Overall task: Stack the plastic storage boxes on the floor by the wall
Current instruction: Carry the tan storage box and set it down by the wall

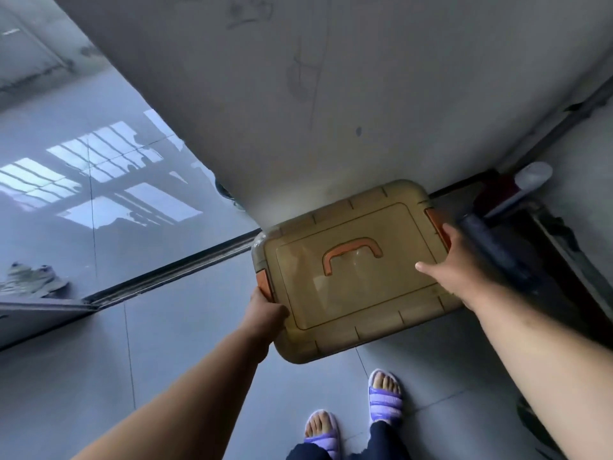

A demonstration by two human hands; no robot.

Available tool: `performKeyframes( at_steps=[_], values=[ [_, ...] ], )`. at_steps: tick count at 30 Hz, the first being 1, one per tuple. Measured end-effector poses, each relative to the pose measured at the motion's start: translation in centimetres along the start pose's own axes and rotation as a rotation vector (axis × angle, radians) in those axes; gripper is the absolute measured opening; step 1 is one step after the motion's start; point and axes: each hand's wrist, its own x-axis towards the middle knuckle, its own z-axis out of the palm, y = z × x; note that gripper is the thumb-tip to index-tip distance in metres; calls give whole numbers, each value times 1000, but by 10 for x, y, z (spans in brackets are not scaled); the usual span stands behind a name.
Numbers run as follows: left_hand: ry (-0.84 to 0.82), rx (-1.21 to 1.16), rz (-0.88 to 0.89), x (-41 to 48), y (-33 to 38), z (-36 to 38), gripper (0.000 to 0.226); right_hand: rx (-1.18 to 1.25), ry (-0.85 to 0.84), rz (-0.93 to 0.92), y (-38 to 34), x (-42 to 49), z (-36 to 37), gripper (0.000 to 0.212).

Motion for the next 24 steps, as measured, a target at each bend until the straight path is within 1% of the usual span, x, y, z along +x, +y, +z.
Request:
performKeyframes(
  at_steps=[4,7,14,19,24],
  values=[
    [31,-41,-21,29,5,14,63,-16,-20,-16,1,39,10,100],
    [61,-54,-49,42,9,22,67,-37,-25,-20,5,54,13,99],
    [61,-51,-127,57,10,35,71,-4,-110,-19,14,75,22,98],
    [86,-76,-115,64,14,38,73,-28,-99,-24,15,81,25,96],
    [41,-81,-109,68,18,40,76,-134,-101,-47,11,81,32,95]
  ],
)
